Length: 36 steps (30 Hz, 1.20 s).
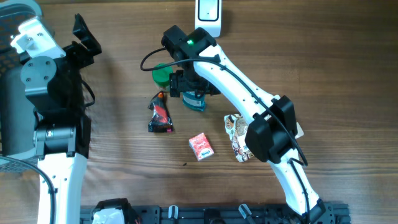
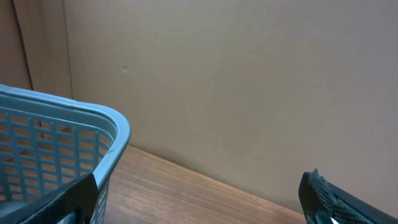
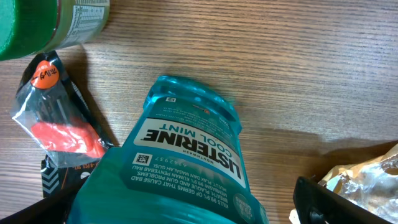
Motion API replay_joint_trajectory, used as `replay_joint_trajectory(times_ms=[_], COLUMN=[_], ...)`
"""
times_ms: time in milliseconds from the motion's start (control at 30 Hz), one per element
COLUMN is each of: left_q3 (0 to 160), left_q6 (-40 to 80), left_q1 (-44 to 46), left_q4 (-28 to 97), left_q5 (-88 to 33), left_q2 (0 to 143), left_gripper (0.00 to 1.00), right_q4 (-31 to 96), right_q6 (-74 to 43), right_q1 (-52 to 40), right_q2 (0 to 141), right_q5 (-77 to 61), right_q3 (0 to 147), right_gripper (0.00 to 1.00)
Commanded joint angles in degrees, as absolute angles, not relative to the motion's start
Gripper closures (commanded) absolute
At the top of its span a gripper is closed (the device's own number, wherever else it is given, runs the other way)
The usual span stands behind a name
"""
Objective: Scan the item barcode
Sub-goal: 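Close the right gripper around the Listerine bottle's neck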
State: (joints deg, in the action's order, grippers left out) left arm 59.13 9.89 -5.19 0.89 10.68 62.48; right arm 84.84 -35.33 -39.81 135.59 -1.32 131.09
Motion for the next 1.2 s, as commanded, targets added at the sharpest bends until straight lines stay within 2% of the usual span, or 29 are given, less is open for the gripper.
replay_joint_trajectory(times_ms=[0,233,533,833,1167], left_q3=[59.46,59.46,59.46,59.46,59.46], left_q6=[9.19,9.21,9.21,9.21,9.19], left_q1=[-5.04,-5.04,-5.04,-5.04,-5.04], left_q4=[0.43,0.43,0.4,0.19,0.01], left_q5=[11.22,11.22,11.22,11.22,11.22], left_q2=[62.81,62.81,62.81,62.81,62.81], left_gripper=[0.0,0.0,0.0,0.0,0.0], right_q4=[86.0,86.91,88.99,88.64,86.96], right_q6=[-37.74,-41.43,-56.45,-71.9,-73.47], right_q1=[-38.98,-38.5,-38.5,-38.61,-38.61], right_q2=[136.49,130.47,129.86,129.91,132.81], right_q5=[-1.76,2.02,-2.48,-1.08,-1.37], right_q3=[132.55,132.55,132.53,132.49,131.5], right_gripper=[0.0,0.0,0.0,0.0,0.0])
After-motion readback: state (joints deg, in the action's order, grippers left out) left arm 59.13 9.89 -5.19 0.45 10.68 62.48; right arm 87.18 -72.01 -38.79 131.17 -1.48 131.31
